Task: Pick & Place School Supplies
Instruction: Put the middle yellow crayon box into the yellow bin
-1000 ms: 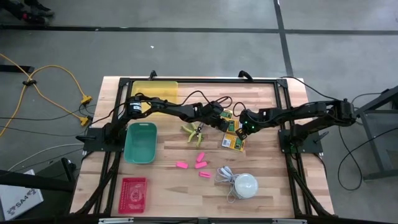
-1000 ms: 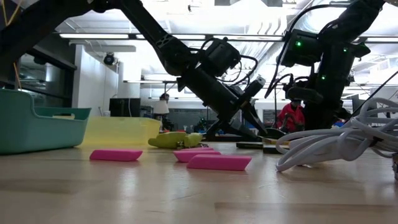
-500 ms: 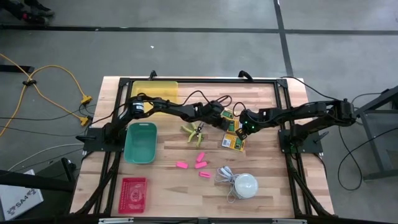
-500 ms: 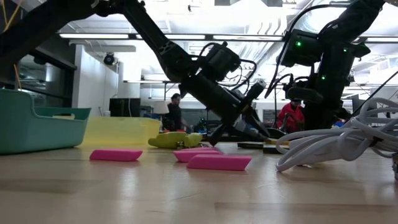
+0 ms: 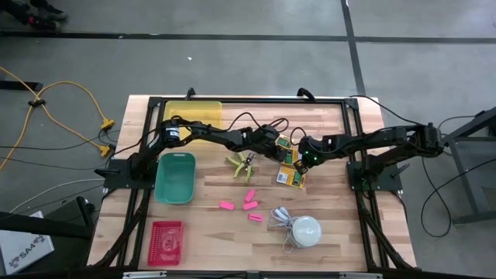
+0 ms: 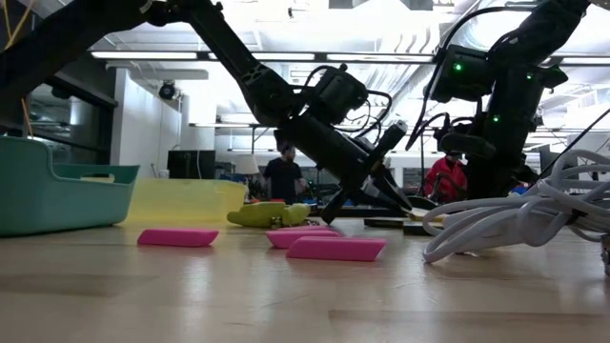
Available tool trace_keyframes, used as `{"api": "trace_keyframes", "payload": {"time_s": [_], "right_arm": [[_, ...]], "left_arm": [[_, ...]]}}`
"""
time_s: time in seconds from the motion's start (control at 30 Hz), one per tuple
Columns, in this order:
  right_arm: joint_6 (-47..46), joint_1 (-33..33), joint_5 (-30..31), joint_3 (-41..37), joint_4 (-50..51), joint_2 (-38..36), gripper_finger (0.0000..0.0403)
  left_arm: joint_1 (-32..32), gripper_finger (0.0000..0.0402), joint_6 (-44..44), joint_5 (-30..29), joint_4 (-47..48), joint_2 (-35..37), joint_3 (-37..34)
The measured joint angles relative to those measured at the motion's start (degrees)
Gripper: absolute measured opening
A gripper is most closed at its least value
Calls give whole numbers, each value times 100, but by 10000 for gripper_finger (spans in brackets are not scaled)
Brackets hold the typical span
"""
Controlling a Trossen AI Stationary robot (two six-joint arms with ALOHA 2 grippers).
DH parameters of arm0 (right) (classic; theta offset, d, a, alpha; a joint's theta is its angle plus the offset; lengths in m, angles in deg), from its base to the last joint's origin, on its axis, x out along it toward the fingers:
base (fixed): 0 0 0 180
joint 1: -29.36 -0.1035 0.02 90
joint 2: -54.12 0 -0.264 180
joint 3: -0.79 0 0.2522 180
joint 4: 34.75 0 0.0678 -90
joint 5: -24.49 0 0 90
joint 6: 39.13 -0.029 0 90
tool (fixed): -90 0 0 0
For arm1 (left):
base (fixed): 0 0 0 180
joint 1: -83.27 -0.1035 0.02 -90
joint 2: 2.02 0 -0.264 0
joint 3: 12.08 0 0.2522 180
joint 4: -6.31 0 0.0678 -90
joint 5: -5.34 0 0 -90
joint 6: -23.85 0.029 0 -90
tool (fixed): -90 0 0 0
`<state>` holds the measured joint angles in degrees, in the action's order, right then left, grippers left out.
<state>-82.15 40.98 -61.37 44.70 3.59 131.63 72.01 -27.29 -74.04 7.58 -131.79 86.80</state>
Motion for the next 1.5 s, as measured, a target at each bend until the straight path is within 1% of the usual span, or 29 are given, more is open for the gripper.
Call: {"api": "trace_keyframes", "payload": {"time_s": [0.07, 0.37, 0.5, 0.6, 0.73, 0.87, 1.0, 1.1, 1.3, 1.5], "right_arm": [[0, 0, -2, 0, 2, 0, 2], [263, 0, 0, -2, -22, -3, 2], [450, 0, -2, -16, -112, -158, 7], [524, -1, -35, -44, -84, -375, 24], [522, 2, -23, -35, -63, -665, 56], [516, 2, -245, -33, -70, -812, 87], [490, 1, -460, -22, -90, -868, 105], [470, 0, -589, -22, -90, -868, 109], [472, 0, -641, -11, -136, -874, 110], [521, 0, -974, -9, -356, -878, 109]], "left_arm": [[0, 3, -8, -4, -2, -2, 0], [2, 1, 56, -20, -6, -2, -4], [0, 1, 180, -19, -8, 16, -8], [2, 1, 253, 1, -29, 38, -11], [7, 1, 328, 66, 22, 74, -22], [7, 1, 331, 82, 52, 104, -24], [7, 1, 331, 71, 4, 105, -24], [-2, 1, 336, 60, -62, 105, -24], [-99, 1, 353, 119, -276, 169, -26], [-101, 1, 425, 204, -240, 270, -26]]}}
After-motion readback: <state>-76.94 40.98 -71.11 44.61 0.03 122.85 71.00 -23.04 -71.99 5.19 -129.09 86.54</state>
